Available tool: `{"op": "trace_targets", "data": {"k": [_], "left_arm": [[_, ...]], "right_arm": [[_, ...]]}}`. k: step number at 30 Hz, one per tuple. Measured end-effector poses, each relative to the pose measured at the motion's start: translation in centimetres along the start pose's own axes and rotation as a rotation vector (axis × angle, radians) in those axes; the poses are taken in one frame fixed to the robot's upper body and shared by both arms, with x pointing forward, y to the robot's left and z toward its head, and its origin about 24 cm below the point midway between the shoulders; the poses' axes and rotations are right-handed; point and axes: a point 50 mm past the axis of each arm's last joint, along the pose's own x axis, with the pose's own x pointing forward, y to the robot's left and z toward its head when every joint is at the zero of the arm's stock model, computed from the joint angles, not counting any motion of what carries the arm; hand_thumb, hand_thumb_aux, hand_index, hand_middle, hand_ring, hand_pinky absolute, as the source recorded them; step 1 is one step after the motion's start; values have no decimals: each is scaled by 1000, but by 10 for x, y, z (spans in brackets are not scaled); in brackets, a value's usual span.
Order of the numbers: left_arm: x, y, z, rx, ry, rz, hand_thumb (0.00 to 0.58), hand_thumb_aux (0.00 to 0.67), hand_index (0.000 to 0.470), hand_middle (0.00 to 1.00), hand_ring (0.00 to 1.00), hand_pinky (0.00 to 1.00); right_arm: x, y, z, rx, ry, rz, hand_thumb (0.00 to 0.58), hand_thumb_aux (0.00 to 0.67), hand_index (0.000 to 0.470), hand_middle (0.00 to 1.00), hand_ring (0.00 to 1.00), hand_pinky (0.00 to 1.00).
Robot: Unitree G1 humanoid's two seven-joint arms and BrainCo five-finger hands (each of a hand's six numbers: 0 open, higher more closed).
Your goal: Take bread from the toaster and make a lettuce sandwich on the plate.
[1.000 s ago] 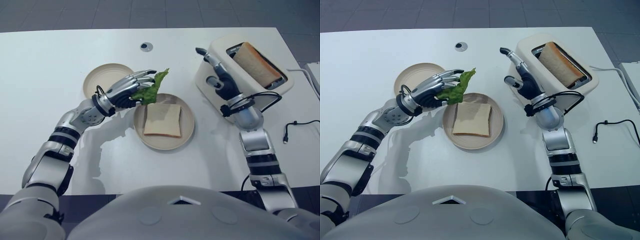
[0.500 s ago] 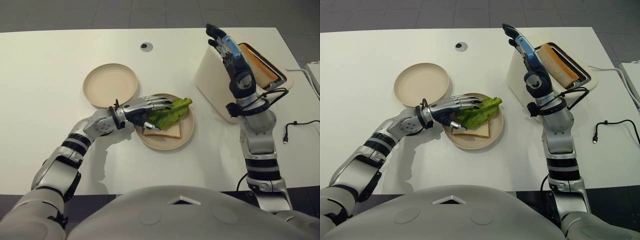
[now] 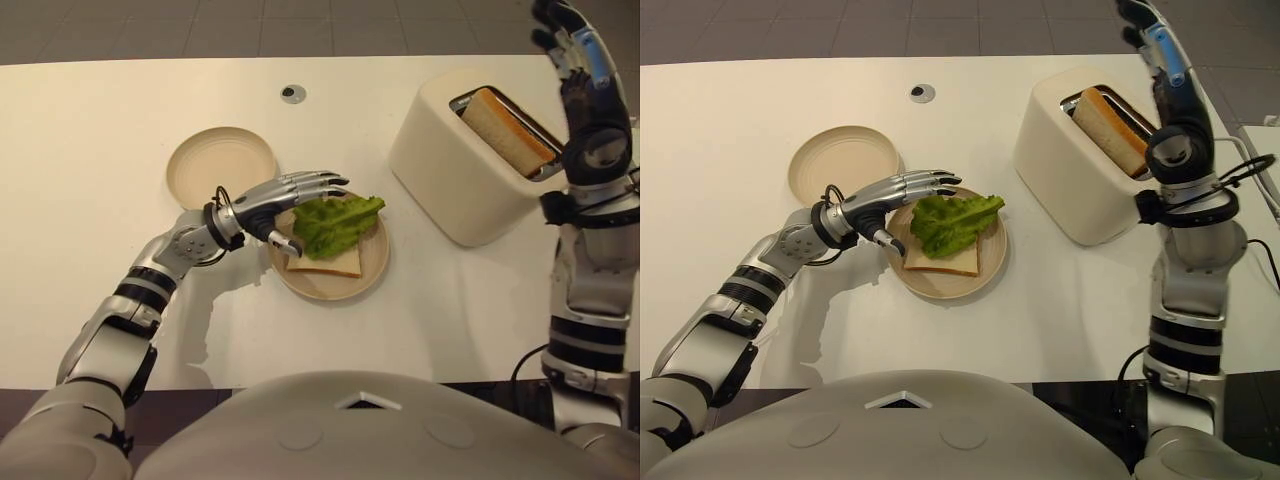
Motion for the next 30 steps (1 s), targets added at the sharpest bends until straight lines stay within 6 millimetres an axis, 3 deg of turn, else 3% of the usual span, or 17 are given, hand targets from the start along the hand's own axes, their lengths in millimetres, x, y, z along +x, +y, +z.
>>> {"op": "trace_targets", "data": {"k": [3,5,11,12,13,14,15,18,22,24,25,27,29,30], "left_arm": [[0,2,0,-2,1,0,0,0,0,0,0,0],[-1,3,-1,-2,3,0,0,0,0,0,0,0],[-1,5,-2,-2,11,10,0,0,0,0,0,0],[-1,5,-2,-2,15,10,0,0,0,0,0,0],[-1,6,-3,0,21,10,0,0,0,0,0,0],[-1,6,-3,2,24,11,0,0,0,0,0,0],[-1,5,-3,5,25,8,0,0,0,0,0,0],[0,5,-4,8,27,7,0,0,0,0,0,0],[1,5,-3,5,25,11,0,0,0,0,0,0],[1,5,-3,4,23,14,0,0,0,0,0,0],[1,5,-3,5,23,17,0,0,0,0,0,0],[-1,8,-4,9,29,35,0,0,0,0,0,0],[-2,9,-6,7,36,54,0,0,0,0,0,0],[-3,9,-6,1,37,61,0,0,0,0,0,0]], "right_arm": [[-14,-5,-35,-254,197,138,0,0,0,0,0,0],[-28,-6,-51,-320,289,220,0,0,0,0,0,0],[-37,3,-59,-338,321,338,0,0,0,0,0,0],[-36,4,-59,-343,316,344,379,276,194,0,0,0],[-36,4,-59,-343,312,344,493,410,288,0,0,0],[-36,5,-58,-335,303,342,569,578,405,0,0,0],[-34,6,-55,-326,279,344,580,670,470,0,0,0],[-29,5,-48,-305,223,309,580,670,470,31,31,31],[-25,-5,-45,-306,208,231,580,670,470,294,294,294],[-19,-14,-39,-319,169,163,580,670,470,537,537,537],[-16,-16,-37,-325,153,136,580,670,470,580,580,580],[-9,-26,-32,-337,118,48,580,670,470,824,824,824],[-3,-35,-26,-319,76,-55,580,670,470,1000,1000,1000],[-2,-39,-22,-307,54,-94,580,670,470,1000,1000,1000]]}}
